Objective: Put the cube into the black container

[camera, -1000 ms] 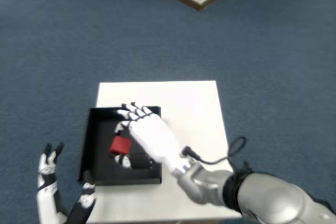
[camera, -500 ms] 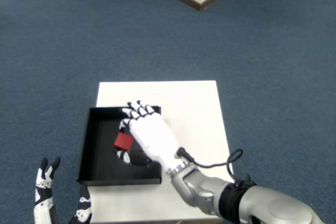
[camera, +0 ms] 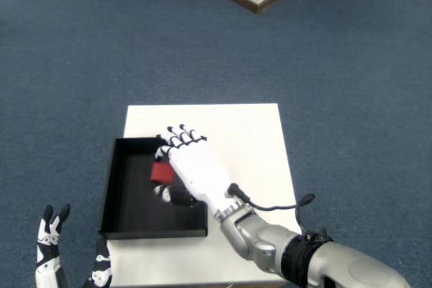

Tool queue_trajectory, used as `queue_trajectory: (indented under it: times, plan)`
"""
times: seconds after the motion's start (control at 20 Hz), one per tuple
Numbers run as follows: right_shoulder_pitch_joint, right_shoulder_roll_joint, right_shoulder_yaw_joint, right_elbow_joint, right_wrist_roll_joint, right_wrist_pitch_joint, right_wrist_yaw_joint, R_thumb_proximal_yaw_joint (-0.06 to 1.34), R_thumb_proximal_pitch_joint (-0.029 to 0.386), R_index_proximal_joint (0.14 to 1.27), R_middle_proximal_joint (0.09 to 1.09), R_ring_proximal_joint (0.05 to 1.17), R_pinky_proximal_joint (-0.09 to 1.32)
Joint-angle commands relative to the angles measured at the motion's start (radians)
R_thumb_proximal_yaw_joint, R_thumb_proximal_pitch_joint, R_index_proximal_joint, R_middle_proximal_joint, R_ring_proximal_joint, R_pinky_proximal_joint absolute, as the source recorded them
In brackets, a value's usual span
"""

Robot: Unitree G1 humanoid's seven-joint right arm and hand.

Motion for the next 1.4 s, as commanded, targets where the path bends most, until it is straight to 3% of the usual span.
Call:
queue_trajectory:
  times: [0.05,0.7,0.95,1.05,1.15,1.25,1.4]
  plan:
    - [-0.039,0.002,-0.061,-0.004,-0.032,-0.052,-0.016,0.76,0.098,0.45,0.22,0.17,0.0]
    - [-0.039,-0.009,-0.087,-0.039,-0.063,-0.035,-0.044,0.66,0.061,0.43,0.21,0.14,-0.03]
    - [0.027,-0.021,-0.186,-0.05,0.156,-0.234,-0.097,0.58,0.056,0.41,0.23,0.15,-0.03]
    - [0.065,-0.033,-0.266,-0.052,0.288,-0.383,-0.087,0.56,0.081,0.42,0.22,0.15,-0.03]
    - [0.11,-0.072,-0.351,-0.036,0.38,-0.562,-0.075,0.44,0.137,0.49,0.22,0.17,0.02]
    - [0.141,-0.114,-0.383,-0.012,0.412,-0.694,-0.05,0.27,0.201,0.51,0.22,0.17,0.01]
    - [0.175,-0.145,-0.408,0.024,0.446,-0.815,-0.017,0.17,0.225,0.51,0.23,0.17,0.0]
